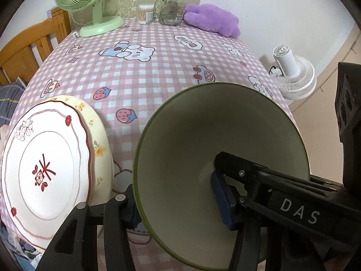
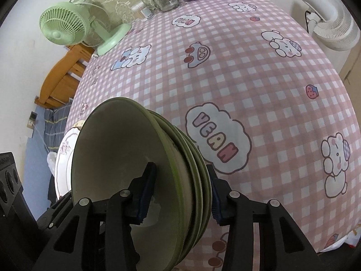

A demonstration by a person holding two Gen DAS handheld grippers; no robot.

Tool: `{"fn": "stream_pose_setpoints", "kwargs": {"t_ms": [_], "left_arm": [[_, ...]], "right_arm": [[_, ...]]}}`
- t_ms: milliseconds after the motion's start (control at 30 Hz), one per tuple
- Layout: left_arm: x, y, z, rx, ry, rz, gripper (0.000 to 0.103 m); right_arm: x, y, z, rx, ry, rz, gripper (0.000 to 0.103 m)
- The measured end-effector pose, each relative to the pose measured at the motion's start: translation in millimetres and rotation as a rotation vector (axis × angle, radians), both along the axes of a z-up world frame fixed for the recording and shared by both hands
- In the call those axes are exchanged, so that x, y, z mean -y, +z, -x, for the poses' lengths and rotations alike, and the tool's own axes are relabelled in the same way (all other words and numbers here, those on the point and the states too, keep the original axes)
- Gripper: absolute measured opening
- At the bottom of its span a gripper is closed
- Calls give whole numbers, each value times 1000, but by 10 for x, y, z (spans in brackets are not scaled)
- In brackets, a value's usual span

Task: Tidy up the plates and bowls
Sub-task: 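Lift the bowl stack with the right gripper and carry it over the plate stack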

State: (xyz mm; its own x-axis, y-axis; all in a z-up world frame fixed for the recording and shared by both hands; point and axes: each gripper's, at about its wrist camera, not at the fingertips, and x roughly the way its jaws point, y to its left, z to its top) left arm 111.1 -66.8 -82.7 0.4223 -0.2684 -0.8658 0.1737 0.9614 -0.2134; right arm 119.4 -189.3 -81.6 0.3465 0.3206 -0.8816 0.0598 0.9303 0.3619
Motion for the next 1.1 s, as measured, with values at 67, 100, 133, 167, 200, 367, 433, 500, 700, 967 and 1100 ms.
{"fn": "stream_pose_setpoints", "kwargs": {"t_ms": [67,100,133,167,200,367,433,500,700,967,1100], "left_arm": [[12,30,17,6,8,2,53],[18,55,27,8,13,5,53],[22,83,39,8,20,8,53],[24,117,52,6,26,12,53],[28,141,57,5,30,13,53],[33,359,112,35,49,18,53],[8,432,135,29,69,30,53],[-19,492,162,26,82,30,53],[-130,606,178,51,99,47,53],[-359,684,129,72,53,52,53],[-507,715,110,78,25,58,53]], "right_arm": [[10,22,1,0,9,5,46],[22,42,10,4,13,5,46],[27,65,13,8,16,6,46],[36,95,24,12,19,8,46],[41,127,32,15,22,10,46],[66,353,60,37,33,10,46],[52,434,64,49,37,12,46],[26,521,66,55,46,19,46],[-81,708,78,81,67,26,46],[-294,809,82,108,30,41,46],[-434,842,91,116,7,51,46]]}}
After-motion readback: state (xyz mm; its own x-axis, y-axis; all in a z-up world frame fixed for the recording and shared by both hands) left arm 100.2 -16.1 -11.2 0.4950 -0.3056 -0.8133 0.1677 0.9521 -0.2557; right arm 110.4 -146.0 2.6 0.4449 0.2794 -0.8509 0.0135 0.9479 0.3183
